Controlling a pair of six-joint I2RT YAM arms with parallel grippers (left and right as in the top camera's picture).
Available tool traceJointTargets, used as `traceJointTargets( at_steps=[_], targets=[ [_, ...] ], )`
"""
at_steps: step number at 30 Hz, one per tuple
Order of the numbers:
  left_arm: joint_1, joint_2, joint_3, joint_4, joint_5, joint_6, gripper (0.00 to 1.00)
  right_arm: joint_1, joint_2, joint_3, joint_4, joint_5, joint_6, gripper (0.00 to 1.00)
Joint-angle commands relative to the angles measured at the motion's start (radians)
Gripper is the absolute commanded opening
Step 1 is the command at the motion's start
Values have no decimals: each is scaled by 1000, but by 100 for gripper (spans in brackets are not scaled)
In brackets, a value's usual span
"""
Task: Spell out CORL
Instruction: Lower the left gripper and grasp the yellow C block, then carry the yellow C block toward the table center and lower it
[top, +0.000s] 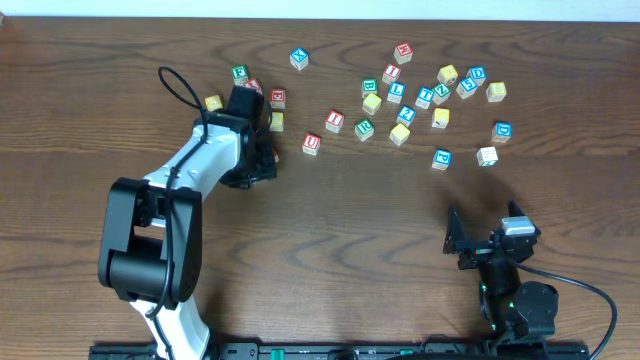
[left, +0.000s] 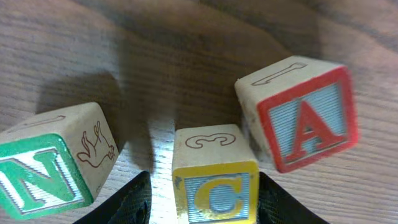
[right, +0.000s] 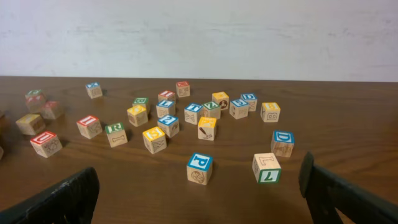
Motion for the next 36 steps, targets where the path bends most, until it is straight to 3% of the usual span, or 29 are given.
traceJointTargets(
  at_steps=[1, 14, 19, 30, 36],
  targets=[
    [-2, 18, -19, 4, -16, -6, 51, -7, -5, -1, -5, -5, 7, 99],
    [-2, 18, -19, 35, -16, -6, 50, -7, -5, -1, -5, -5, 7, 99],
    [-2, 18, -19, 34, -15, -6, 24, -7, -5, -1, -5, -5, 7, 99],
    [-2, 15, -15, 22, 12, -6, 21, -7, -5, -1, -4, -5, 7, 99],
    [-2, -82, -3, -29, 48, -5, 13, -7, -5, -1, -4, -5, 7, 99]
  ],
)
